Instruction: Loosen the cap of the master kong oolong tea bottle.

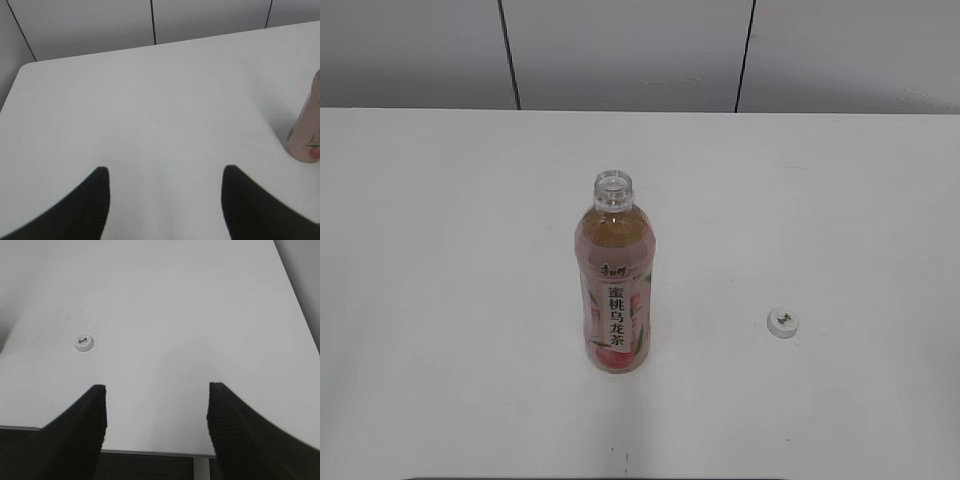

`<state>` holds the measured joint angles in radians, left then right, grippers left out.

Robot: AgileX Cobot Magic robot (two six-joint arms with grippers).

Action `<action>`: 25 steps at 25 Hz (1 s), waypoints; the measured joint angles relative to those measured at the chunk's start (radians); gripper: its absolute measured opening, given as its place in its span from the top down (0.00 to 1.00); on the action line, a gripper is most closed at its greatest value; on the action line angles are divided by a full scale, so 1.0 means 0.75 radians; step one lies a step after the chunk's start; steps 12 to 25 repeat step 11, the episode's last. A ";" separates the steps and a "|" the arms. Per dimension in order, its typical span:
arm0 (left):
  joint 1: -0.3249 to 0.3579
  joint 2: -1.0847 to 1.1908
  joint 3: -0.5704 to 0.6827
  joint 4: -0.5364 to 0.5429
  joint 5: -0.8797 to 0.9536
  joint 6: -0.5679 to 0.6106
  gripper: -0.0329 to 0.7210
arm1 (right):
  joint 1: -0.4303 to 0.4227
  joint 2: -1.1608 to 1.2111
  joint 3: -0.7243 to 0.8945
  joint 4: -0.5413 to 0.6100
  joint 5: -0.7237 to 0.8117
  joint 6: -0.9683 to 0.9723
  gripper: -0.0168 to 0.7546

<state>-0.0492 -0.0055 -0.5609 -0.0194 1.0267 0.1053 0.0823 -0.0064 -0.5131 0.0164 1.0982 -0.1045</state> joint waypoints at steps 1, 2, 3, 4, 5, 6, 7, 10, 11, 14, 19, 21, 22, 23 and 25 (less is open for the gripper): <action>0.000 0.000 0.000 0.000 0.000 0.000 0.39 | 0.000 0.000 0.000 0.000 0.000 0.000 0.35; 0.000 0.000 0.000 0.000 0.000 0.000 0.39 | 0.000 0.000 0.000 0.000 0.000 0.000 0.35; 0.000 0.000 0.000 0.000 0.000 0.000 0.39 | 0.000 0.000 0.000 0.000 0.000 0.000 0.35; 0.000 0.000 0.000 0.000 0.000 0.000 0.39 | 0.000 0.000 0.000 0.000 0.000 0.000 0.35; 0.000 0.000 0.000 0.000 0.000 0.000 0.39 | 0.000 0.000 0.000 0.000 0.000 0.000 0.35; 0.000 0.000 0.000 0.000 0.000 0.000 0.39 | 0.000 0.000 0.000 0.000 0.000 0.000 0.35; 0.000 0.000 0.000 0.000 0.000 0.000 0.39 | 0.000 0.000 0.000 0.000 0.000 0.000 0.35; 0.000 0.000 0.000 0.000 0.000 0.000 0.39 | 0.000 0.000 0.000 0.000 -0.001 0.000 0.35; 0.000 0.000 0.000 0.000 0.000 0.000 0.39 | 0.000 0.000 0.000 0.000 -0.001 0.000 0.35; 0.000 0.000 0.000 0.000 0.000 0.000 0.39 | 0.000 0.000 0.000 0.000 -0.001 0.000 0.35; 0.000 0.000 0.000 0.000 0.000 0.000 0.39 | 0.000 0.000 0.000 0.000 -0.001 0.000 0.35; 0.000 0.000 0.000 0.000 0.000 0.000 0.39 | 0.000 0.000 0.000 0.000 -0.001 0.000 0.35; 0.000 0.000 0.000 0.000 0.000 0.000 0.39 | 0.000 0.000 0.000 0.000 -0.001 0.000 0.35; 0.000 0.000 0.000 0.000 0.000 0.000 0.39 | 0.000 0.000 0.000 0.000 -0.001 0.000 0.35; 0.000 0.000 0.000 0.000 0.000 0.000 0.39 | 0.000 0.000 0.000 0.000 -0.001 0.000 0.35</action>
